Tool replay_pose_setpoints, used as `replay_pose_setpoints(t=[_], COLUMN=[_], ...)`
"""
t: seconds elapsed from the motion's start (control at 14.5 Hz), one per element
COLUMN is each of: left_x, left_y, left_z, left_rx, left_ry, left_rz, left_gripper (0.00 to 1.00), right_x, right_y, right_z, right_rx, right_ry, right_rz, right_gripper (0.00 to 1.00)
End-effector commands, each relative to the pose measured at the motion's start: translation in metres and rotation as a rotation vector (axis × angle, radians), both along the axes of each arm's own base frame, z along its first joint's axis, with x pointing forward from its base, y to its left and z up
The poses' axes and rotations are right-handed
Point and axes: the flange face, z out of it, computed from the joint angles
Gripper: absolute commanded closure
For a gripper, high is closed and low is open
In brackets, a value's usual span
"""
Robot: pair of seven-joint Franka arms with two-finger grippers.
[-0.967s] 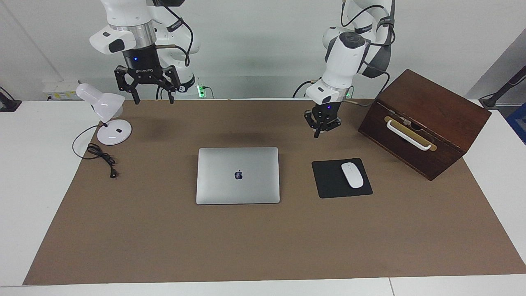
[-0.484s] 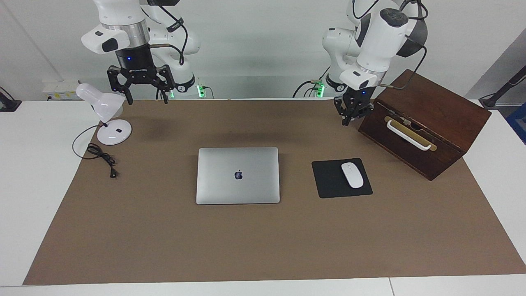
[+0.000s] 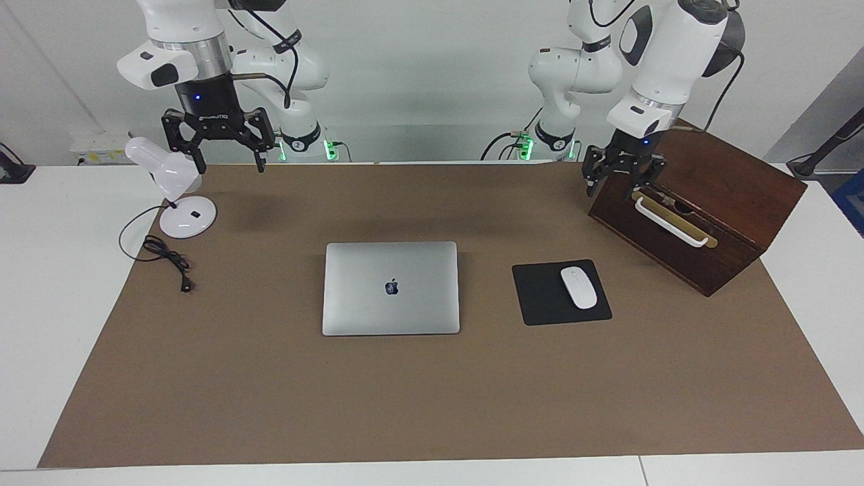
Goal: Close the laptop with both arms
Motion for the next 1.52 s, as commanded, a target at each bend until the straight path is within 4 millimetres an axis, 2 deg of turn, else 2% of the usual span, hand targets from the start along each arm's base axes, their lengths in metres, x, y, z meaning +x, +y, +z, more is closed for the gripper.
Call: replay_pose_setpoints(t=[0.0,0.21,0.28,0.41,0.76,0.9,1.11,1.45], left_x=[-0.002,0.000,0.002,0.011,0.036,0.042,0.052,0.057], left_y=[0.018,0.049,0.055,0.083,0.102,0.102,0.100,0.100], left_z=[0.019,0.032,0.037,0.051,0.085,0.088,0.080,0.056], left_rx=[0.019,0.020,0.018,0.016,0.018,0.022,0.030,0.041], left_ry=[0.022,0.034,0.034,0.021,0.019,0.037,0.089,0.154], left_rz=[0.023,0.089,0.102,0.163,0.209,0.211,0.206,0.206], left_gripper=[0.00,0.00,0.00,0.00,0.00,0.00,0.00,0.00], right_x=[0.007,0.009,0.013,0.017,0.016,0.022,0.023,0.020], right_y=[-0.007,-0.009,-0.013,-0.023,-0.028,-0.026,-0.026,-0.031], right_z=[-0.002,-0.005,-0.009,-0.015,-0.015,-0.021,-0.019,-0.018], right_rx=[0.002,0.029,0.037,0.036,0.020,0.025,0.014,0.002], right_ry=[-0.011,-0.004,0.004,0.014,0.027,0.021,0.022,0.048], right_rz=[0.009,-0.007,-0.017,-0.031,-0.032,-0.031,-0.026,0.017], right_gripper=[0.00,0.00,0.00,0.00,0.00,0.00,0.00,0.00])
